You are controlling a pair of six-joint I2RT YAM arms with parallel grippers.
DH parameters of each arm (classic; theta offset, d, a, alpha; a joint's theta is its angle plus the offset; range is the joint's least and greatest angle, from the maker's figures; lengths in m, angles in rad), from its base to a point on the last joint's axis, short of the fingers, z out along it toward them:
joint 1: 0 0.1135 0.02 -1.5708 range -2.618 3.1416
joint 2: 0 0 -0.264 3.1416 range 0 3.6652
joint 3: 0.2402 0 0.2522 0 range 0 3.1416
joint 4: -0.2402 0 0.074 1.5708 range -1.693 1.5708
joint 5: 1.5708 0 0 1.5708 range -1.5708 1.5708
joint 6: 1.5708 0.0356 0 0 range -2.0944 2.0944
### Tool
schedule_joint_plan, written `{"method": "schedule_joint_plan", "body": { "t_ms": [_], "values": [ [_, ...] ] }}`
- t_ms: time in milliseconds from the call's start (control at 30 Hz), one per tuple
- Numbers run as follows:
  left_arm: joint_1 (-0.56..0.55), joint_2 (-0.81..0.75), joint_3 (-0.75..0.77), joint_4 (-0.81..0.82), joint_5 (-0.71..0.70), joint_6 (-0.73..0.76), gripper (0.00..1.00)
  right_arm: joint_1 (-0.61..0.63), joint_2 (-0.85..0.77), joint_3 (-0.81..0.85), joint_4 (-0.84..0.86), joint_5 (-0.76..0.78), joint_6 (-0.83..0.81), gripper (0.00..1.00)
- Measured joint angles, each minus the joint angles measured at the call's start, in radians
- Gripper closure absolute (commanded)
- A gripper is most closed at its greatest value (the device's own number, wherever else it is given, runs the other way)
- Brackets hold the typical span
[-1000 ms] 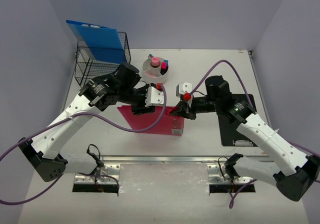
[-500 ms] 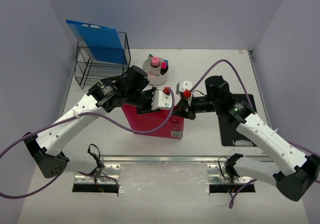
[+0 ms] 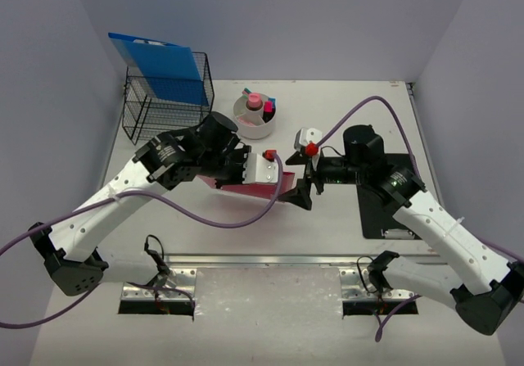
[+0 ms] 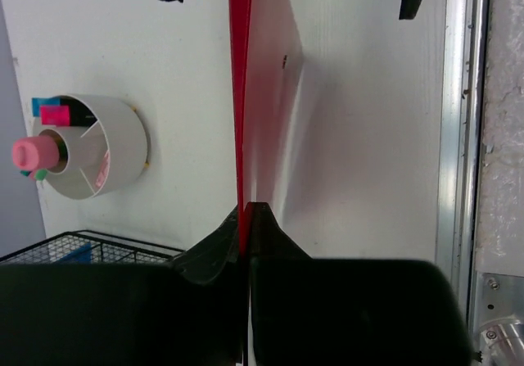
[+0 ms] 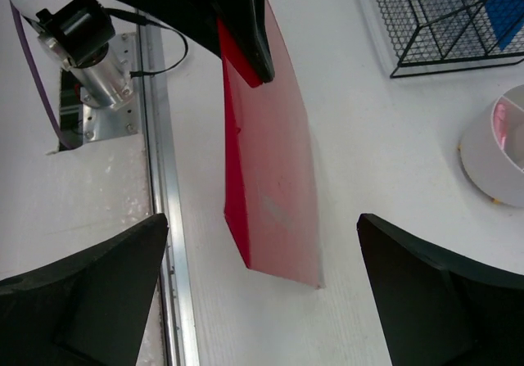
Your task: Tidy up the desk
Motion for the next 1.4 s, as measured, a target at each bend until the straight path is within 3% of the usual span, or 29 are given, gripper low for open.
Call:
{"method": "schedule_joint_plan", "body": {
  "t_ms": [433,633,733,867,1133,1267,1400],
  "values": [
    [0.000,-0.043,0.386,-0.179,-0.230,0.097,1.00,-0.046,-0.046,0.123,-0.058,0.104,0.015,0.01],
    [0.014,-0.055,0.453,-0.180,-0.393,0.141,1.00,-0.055,-0.037,0.145,-0.072,0.115,0.014,0.01],
    [0.106,-0.056,0.453,-0.146,-0.437,0.184,1.00,-0.057,-0.021,0.146,-0.083,0.115,0.013,0.01],
    [0.310,-0.038,0.459,-0.100,-0.438,0.264,1.00,-0.064,-0.001,0.146,-0.089,0.115,0.009,0.01],
    [0.786,0.147,0.632,-0.109,-0.207,0.425,1.00,-0.077,0.006,0.146,-0.092,0.110,0.003,0.01],
    [0.895,0.241,0.701,-0.122,-0.097,0.488,1.00,-0.085,0.005,0.146,-0.092,0.106,-0.003,0.01],
    [0.931,0.282,0.704,-0.164,-0.012,0.550,1.00,-0.089,0.005,0.146,-0.092,0.102,-0.009,0.01]
  ]
}}
